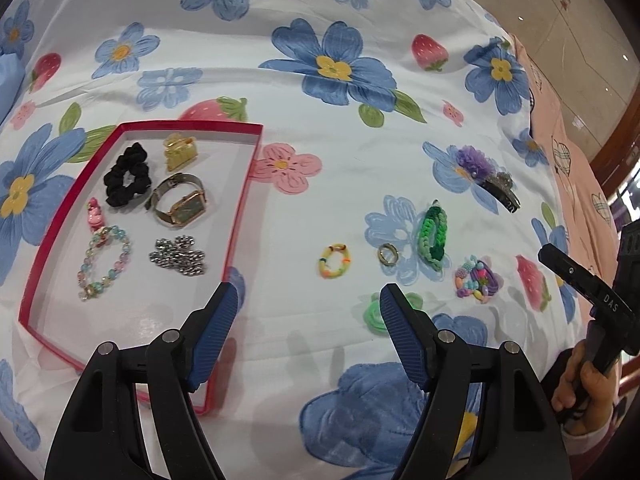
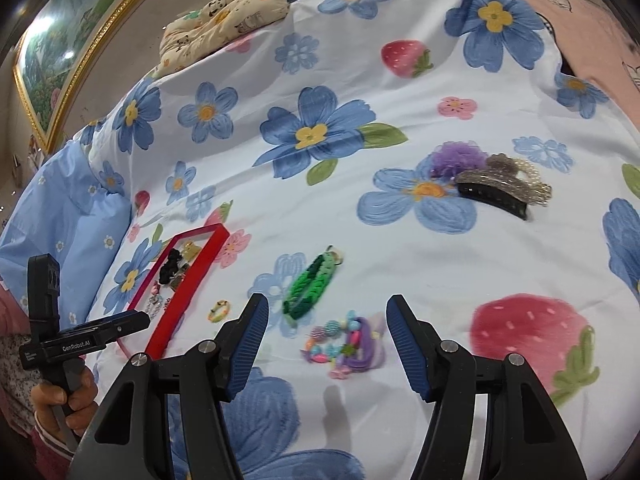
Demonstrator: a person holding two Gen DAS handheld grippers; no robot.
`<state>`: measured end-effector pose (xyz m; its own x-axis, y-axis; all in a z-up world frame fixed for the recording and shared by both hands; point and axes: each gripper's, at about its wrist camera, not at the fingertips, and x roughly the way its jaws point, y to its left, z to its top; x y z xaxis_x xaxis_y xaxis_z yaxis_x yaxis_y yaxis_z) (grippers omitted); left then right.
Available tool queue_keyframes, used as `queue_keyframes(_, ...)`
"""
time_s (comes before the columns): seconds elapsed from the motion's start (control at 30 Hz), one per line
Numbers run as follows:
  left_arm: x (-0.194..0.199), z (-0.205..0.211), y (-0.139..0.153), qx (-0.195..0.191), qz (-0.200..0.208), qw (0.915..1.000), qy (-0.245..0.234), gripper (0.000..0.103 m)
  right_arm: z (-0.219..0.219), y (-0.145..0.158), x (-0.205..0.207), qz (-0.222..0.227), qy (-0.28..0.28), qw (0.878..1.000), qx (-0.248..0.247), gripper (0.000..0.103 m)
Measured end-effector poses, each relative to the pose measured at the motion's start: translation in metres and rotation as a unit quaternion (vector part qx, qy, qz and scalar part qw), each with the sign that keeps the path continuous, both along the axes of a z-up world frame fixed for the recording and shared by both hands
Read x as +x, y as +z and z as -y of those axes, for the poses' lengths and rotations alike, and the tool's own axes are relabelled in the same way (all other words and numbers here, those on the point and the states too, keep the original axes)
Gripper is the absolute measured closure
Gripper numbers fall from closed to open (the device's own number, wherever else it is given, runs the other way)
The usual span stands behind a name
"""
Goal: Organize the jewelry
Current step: 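Move both tools toward the loose rings and hair ties on the sheet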
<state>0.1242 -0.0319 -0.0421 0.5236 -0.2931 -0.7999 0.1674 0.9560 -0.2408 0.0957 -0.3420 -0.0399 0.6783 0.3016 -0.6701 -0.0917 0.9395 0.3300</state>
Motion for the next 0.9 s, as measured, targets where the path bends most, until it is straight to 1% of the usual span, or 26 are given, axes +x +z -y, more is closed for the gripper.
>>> queue_keyframes(0.23,0.006,0.012,-0.007,0.008,-0.006,0.9999,-0.010,0.029,0.010,-0.011,-0.001,-0.014,-0.006,1.000,-0.006,0.039)
queue_keyframes(0.4,0.011,0.017,-0.016,0.015,-0.013,0.9997,-0.013,0.029,0.004,-0.019,0.000,-0.022,0.004,0.999,-0.030,0.040)
queue_keyframes(0.5,0.016,0.019,-0.021,0.018,-0.017,0.9996,-0.014,0.029,-0.005,-0.021,-0.001,-0.023,0.020,0.999,-0.041,0.041)
queue_keyframes(0.57,0.019,0.020,-0.024,0.019,-0.019,0.9995,-0.016,0.029,-0.020,-0.023,-0.001,-0.024,0.044,0.997,-0.053,0.045)
queue_keyframes(0.6,0.022,0.021,-0.026,0.021,-0.020,0.9994,-0.017,0.029,-0.028,-0.024,0.001,-0.026,0.058,0.996,-0.059,0.052)
queue_keyframes(0.63,0.023,0.022,-0.028,0.021,-0.021,0.9994,-0.018,0.029,-0.034,-0.026,0.002,-0.028,0.069,0.995,-0.062,0.056)
queue_keyframes(0.73,0.030,0.026,-0.033,0.026,-0.026,0.9990,-0.024,0.029,-0.053,-0.036,0.010,-0.041,0.097,0.992,-0.076,0.062)
queue_keyframes(0.83,0.037,0.030,-0.039,0.032,-0.030,0.9986,-0.030,0.029,-0.062,-0.050,0.020,-0.061,0.109,0.988,-0.087,0.064)
queue_keyframes(0.9,0.044,0.033,-0.045,0.036,-0.034,0.9981,-0.036,0.029,-0.065,-0.058,0.026,-0.072,0.107,0.986,-0.104,0.065)
